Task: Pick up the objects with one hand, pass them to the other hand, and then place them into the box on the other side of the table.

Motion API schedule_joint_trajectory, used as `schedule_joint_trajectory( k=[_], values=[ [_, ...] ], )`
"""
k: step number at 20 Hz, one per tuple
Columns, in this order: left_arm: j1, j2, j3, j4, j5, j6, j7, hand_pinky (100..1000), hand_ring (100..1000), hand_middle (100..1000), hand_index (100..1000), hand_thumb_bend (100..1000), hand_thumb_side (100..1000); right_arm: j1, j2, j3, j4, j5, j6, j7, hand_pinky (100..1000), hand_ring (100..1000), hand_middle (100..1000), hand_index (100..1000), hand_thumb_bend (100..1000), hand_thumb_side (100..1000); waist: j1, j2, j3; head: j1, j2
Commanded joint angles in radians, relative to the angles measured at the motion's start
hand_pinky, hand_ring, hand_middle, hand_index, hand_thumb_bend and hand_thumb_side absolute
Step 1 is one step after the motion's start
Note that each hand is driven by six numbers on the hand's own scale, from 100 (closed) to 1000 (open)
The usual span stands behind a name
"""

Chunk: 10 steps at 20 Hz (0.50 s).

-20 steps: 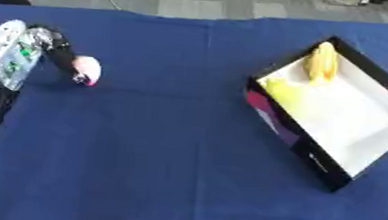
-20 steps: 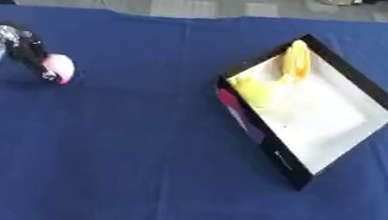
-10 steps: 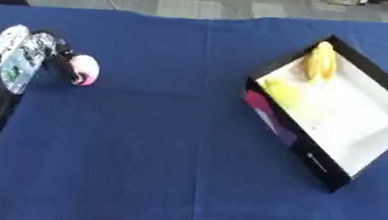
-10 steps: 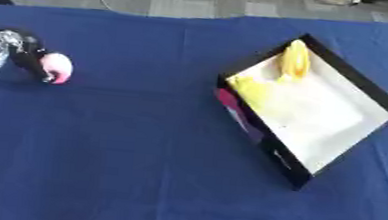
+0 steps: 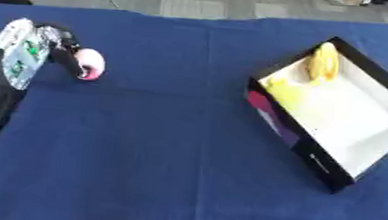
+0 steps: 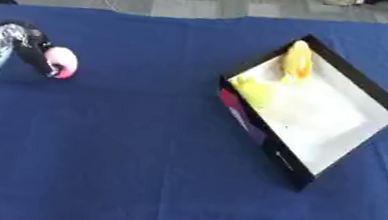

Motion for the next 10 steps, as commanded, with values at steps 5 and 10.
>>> schedule_joint_trajectory(
  k=[5,10],
  values=[
    [-0.017,0.067,-0.006,-0.156,0.05,0.105,-0.044,832,802,720,626,100,112,-0.005,-0.042,-0.011,-0.013,-0.015,-0.008,-0.001,1000,1000,1000,1000,100,563,-0.006,-0.021,0.004,-0.003,-0.002],
    [0.013,0.091,-0.014,-0.266,0.105,0.148,0.03,816,784,699,618,100,132,-0.011,-0.046,-0.011,-0.023,-0.02,-0.014,-0.006,1000,1000,1000,1000,100,551,-0.009,-0.021,0.007,-0.011,-0.002]
  ],
)
